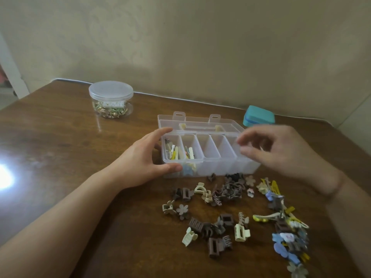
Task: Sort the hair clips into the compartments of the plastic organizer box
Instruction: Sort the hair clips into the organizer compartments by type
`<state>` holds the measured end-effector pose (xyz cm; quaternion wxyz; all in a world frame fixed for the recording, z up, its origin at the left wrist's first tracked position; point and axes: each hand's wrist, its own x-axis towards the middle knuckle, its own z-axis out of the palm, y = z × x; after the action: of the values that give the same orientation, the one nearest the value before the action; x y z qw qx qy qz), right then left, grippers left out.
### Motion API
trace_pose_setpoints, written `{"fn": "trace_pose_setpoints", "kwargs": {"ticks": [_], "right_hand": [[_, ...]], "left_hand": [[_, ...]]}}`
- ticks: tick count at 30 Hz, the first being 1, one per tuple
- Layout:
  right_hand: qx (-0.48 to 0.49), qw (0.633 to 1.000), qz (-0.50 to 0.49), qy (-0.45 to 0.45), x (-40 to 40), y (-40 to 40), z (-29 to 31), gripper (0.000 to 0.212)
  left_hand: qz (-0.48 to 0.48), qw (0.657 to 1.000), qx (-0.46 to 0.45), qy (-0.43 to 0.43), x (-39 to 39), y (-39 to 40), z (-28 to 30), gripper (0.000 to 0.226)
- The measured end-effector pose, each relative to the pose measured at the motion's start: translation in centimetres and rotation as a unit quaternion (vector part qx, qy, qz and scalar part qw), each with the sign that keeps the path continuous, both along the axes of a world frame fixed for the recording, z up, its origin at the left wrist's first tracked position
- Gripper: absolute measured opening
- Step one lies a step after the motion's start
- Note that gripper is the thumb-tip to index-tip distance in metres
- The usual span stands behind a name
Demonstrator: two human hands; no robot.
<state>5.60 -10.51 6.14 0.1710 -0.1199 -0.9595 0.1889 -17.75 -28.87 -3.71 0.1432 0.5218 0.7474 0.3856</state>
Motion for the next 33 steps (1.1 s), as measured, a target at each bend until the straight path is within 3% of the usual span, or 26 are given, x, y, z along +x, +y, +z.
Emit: {"fn": "trace_pose_setpoints", "kwargs": {"ticks": [4,7,14,17,21,24,28,33], "right_hand": [[0.081,0.976,0.027,-0.202,5.4,-0.4,-1.5,0.016],[0.15,0.956,0.042,-0.247,7.4,-0.6,-3.6,0.031],[0.106,0.98,0.018,-0.164,6.4,-0.9,-4.0,0.017],[-0.018,1.0,-0.002,-0.023,4.0,-1.1,-2.0,0.023],[-0.155,0.978,-0.003,0.139,-2.5,-1.2,-0.9,0.018],[-0.249,0.96,-0.021,0.127,-7.3,-1.9,-1.8,0.013],[-0.171,0.984,-0.044,0.034,-10.3,-1.7,-3.6,0.01],[-0.139,0.985,-0.058,0.088,-8.2,0.6,-1.7,0.002]], "left_hand": [[0.002,1.0,0.002,0.001,0.0,0.0,-0.1,0.106],[-0.001,1.0,0.009,0.0,-0.1,0.1,-0.2,0.104],[0.002,1.0,0.012,0.0,-0.1,0.0,-0.3,0.105],[-0.006,1.0,0.014,0.001,-0.2,-0.1,-0.4,0.104],[-0.005,1.0,0.015,0.001,-0.3,0.0,-0.5,0.102],[-0.004,1.0,0.017,-0.004,-0.3,-0.1,-0.4,0.105],[-0.009,1.0,0.016,-0.002,-0.3,-0.1,-0.3,0.104],[-0.008,1.0,0.005,0.002,-0.4,0.0,-0.3,0.105]]}}
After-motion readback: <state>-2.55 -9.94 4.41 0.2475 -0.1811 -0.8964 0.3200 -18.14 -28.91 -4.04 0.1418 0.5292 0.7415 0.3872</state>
